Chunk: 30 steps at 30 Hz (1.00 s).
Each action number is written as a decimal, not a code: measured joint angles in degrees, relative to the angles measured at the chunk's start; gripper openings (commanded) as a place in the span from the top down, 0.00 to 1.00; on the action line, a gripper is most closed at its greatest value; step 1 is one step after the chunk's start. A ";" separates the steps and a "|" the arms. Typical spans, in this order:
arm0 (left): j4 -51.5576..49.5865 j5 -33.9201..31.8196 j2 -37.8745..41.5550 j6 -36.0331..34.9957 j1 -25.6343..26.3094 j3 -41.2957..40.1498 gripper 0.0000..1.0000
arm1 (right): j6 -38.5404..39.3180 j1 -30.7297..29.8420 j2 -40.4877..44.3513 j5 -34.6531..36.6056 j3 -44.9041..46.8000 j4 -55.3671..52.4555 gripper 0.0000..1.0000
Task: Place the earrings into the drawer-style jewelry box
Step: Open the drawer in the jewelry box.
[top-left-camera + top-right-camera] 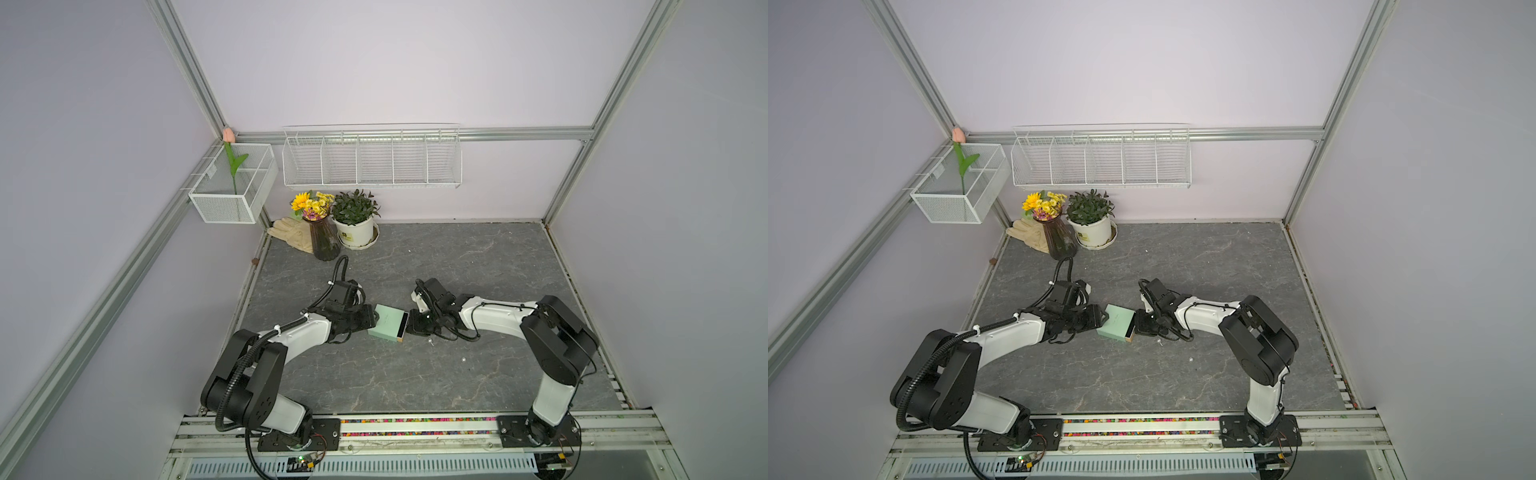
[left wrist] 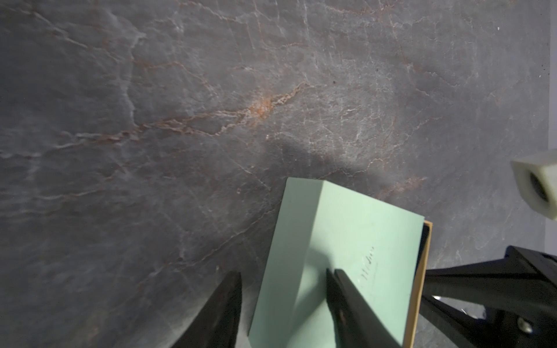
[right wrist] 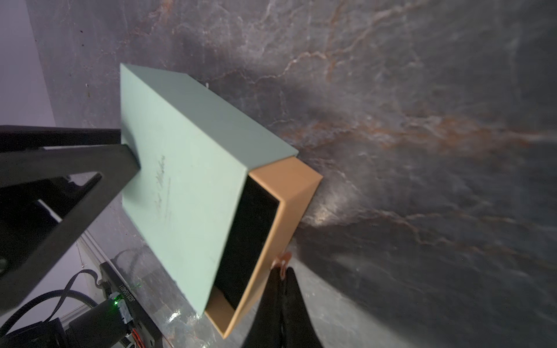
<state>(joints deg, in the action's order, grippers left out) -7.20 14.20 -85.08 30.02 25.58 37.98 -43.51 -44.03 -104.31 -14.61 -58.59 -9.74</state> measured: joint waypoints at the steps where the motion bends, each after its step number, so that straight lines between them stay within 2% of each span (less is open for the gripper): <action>1: 0.00 -0.22 0.02 0.02 0.04 0.00 0.51 | 0.00 0.07 0.20 0.15 0.24 -0.02 0.93; 12: -0.26 -2.89 0.55 1.09 0.26 0.00 0.50 | 0.02 3.19 2.32 1.20 2.10 -1.40 0.93; 30: -0.48 -4.13 0.76 1.29 0.28 0.00 0.51 | 0.04 3.93 5.09 3.10 5.07 -2.58 0.93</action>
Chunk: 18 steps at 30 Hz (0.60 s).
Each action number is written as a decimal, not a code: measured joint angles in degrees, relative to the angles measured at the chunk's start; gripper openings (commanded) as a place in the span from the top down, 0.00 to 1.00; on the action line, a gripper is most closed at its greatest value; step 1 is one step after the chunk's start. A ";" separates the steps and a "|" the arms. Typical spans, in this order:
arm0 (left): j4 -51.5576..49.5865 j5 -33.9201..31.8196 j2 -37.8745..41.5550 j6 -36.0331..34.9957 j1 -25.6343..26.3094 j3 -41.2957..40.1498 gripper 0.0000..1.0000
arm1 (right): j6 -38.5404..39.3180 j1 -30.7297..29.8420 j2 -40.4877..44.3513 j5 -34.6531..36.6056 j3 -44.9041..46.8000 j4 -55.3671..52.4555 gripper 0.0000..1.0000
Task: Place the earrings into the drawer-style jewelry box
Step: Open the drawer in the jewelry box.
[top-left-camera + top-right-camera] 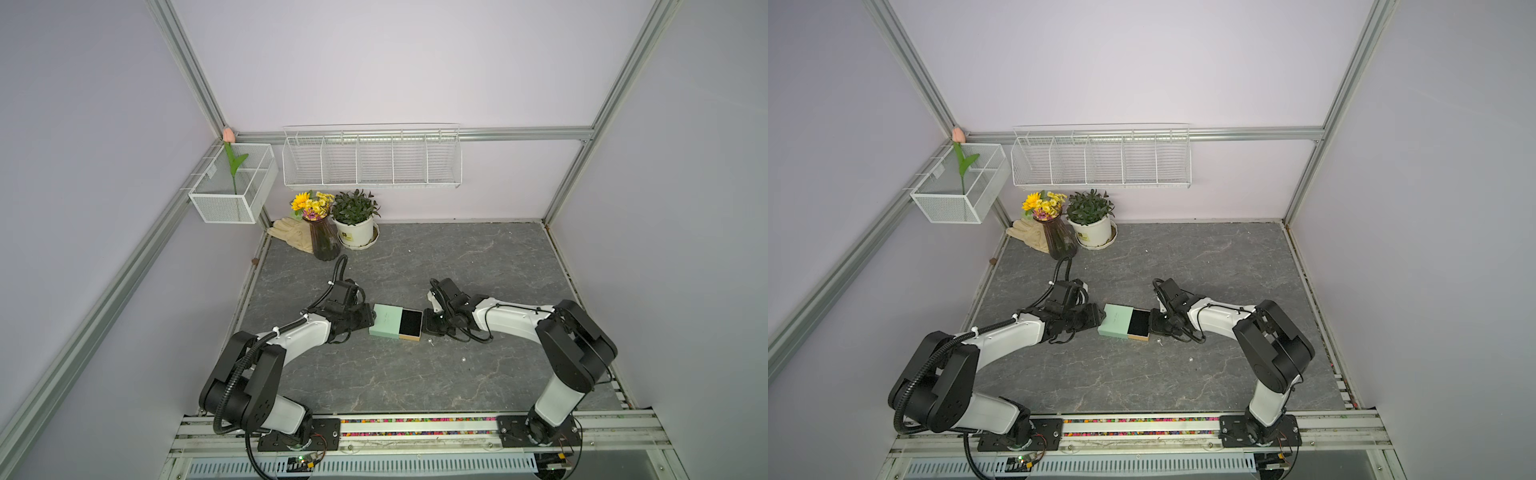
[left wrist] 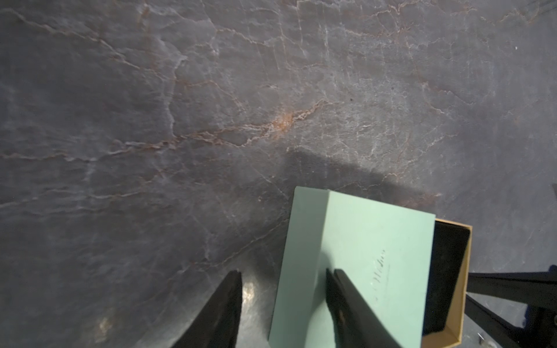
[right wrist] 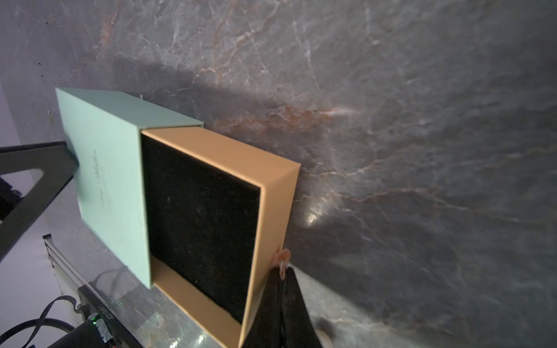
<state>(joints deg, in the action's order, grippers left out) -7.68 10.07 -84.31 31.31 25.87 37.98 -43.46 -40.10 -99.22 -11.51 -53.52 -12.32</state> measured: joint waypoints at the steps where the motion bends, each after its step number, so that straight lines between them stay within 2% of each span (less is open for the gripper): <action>1: 0.02 0.00 0.00 0.00 0.00 0.00 0.51 | 0.00 0.07 0.13 0.04 0.17 0.02 0.93; 13: 0.00 -0.15 0.00 0.00 0.02 0.00 0.51 | -0.02 0.52 0.74 0.11 0.87 -0.04 0.92; 16: 0.00 -0.17 0.02 0.00 0.02 0.00 0.51 | -0.02 0.55 0.83 0.17 1.05 -0.09 0.86; 18: 0.00 -0.17 0.04 0.00 0.02 0.00 0.50 | -0.22 0.66 0.87 0.22 1.42 -0.33 0.76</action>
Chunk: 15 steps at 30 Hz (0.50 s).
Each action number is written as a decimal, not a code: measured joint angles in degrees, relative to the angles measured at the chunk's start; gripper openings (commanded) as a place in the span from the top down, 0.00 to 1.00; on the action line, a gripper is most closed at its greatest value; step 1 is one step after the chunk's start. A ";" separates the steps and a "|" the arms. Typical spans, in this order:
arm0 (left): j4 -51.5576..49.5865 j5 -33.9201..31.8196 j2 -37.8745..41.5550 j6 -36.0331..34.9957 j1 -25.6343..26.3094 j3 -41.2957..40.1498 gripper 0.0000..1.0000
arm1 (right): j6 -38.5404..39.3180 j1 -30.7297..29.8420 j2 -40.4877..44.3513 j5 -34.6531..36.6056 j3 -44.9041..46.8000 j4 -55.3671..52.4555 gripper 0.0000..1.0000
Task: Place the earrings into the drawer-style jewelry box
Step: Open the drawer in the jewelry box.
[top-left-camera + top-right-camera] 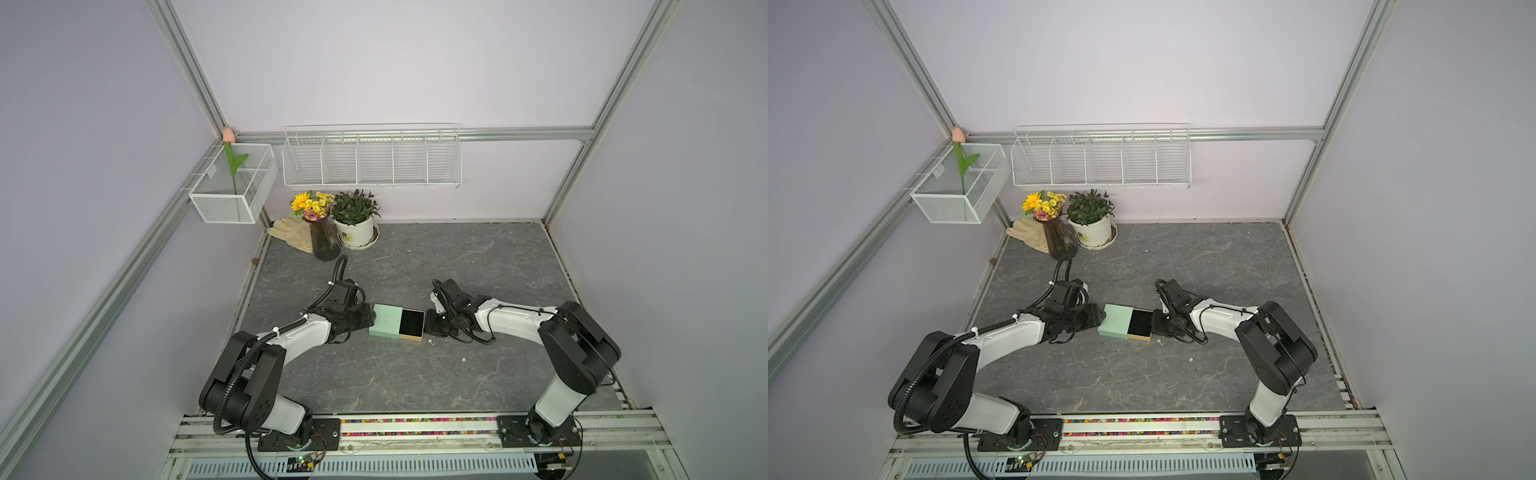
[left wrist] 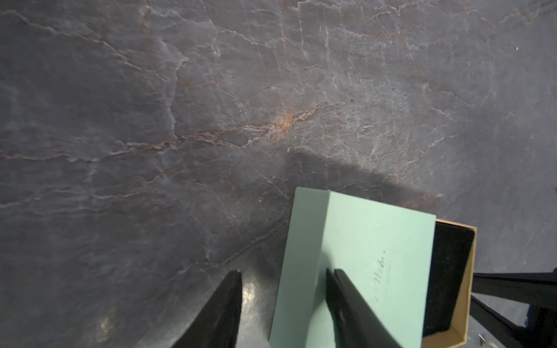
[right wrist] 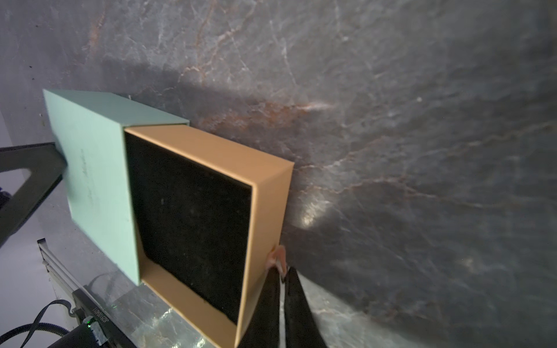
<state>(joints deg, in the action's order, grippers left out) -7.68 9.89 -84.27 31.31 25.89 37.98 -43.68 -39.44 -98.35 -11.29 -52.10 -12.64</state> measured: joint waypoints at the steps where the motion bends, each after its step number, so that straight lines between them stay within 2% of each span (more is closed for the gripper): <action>1: 0.00 0.00 0.00 0.02 0.00 0.00 0.51 | 0.07 0.00 0.04 0.02 0.24 -0.11 0.71; 5: -0.04 0.00 0.00 0.02 0.00 0.00 0.51 | 0.20 -0.02 1.53 0.04 0.39 -0.42 0.64; 15: -0.83 -0.09 0.00 0.04 0.00 0.46 0.51 | 0.63 -0.02 7.02 1.97 3.54 -2.21 0.64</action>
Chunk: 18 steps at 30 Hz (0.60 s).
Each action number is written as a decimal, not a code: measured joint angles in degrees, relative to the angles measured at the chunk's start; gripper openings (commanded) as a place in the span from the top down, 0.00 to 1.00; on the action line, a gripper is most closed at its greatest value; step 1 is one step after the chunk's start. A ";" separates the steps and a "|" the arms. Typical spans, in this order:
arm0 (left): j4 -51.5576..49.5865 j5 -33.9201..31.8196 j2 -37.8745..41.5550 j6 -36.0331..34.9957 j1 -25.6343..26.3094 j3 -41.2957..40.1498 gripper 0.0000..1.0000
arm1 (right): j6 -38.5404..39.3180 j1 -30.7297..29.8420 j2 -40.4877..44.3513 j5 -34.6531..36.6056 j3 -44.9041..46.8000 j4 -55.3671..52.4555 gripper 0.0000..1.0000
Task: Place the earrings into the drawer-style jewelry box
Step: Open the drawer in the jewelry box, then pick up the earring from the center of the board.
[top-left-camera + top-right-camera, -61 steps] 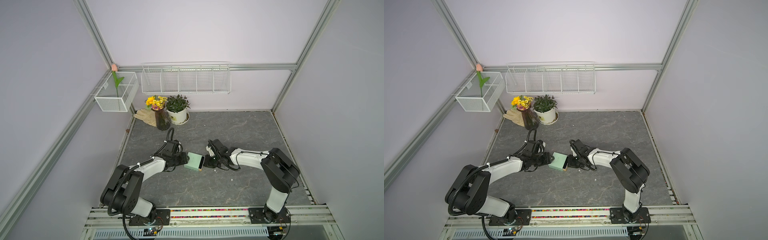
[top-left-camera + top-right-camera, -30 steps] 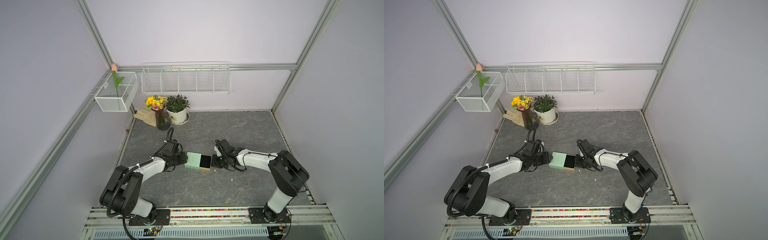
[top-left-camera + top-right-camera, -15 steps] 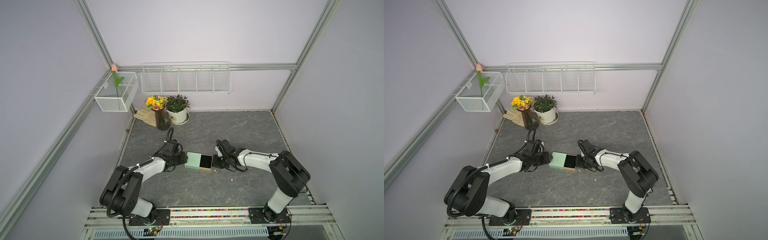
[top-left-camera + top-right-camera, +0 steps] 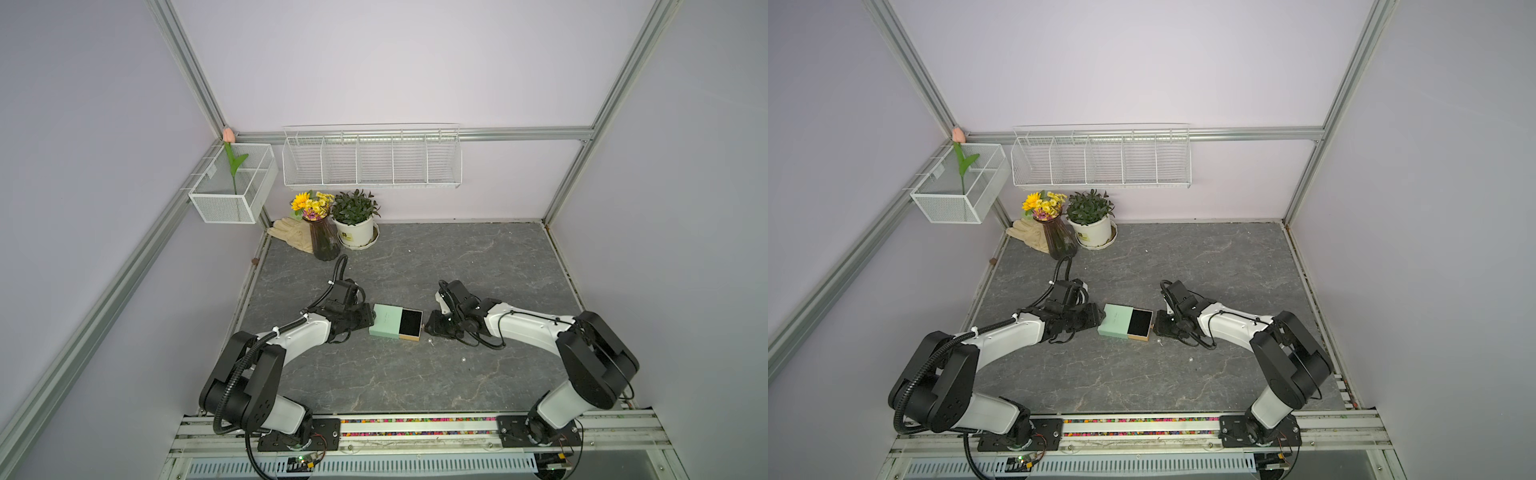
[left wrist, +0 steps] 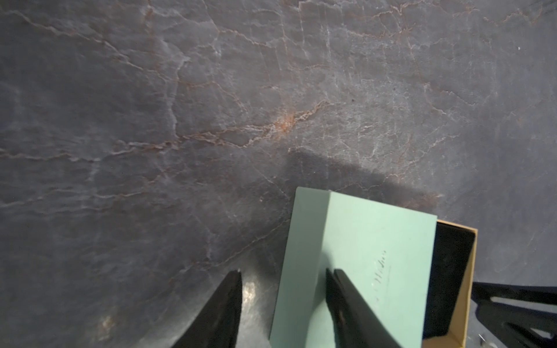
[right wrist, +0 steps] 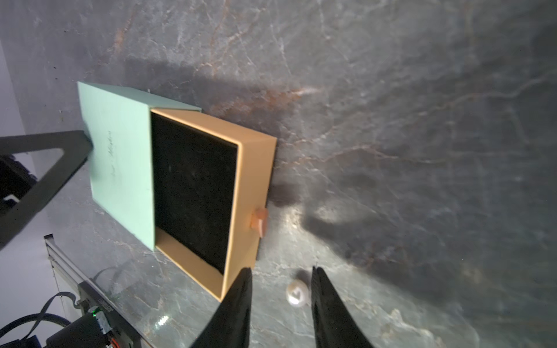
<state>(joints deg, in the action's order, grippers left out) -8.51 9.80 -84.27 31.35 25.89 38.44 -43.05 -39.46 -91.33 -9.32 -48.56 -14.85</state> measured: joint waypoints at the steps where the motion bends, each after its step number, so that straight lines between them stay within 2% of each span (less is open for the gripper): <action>1: -0.13 -0.02 0.00 0.00 0.00 0.07 0.51 | 0.42 0.00 0.50 0.68 0.28 -0.90 0.64; 8: -1.86 -1.20 0.74 -0.04 -0.02 0.35 0.49 | 6.71 -1.27 1.79 4.98 -0.85 -7.93 0.63; 18: -4.98 -3.41 3.85 0.15 -0.11 0.33 0.43 | 15.50 -4.15 0.04 10.19 -10.38 -18.21 0.62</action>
<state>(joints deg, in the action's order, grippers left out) -13.50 6.39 -80.42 31.51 25.78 38.76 -27.55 -43.62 -91.29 0.86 -58.94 -33.06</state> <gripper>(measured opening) 0.557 0.386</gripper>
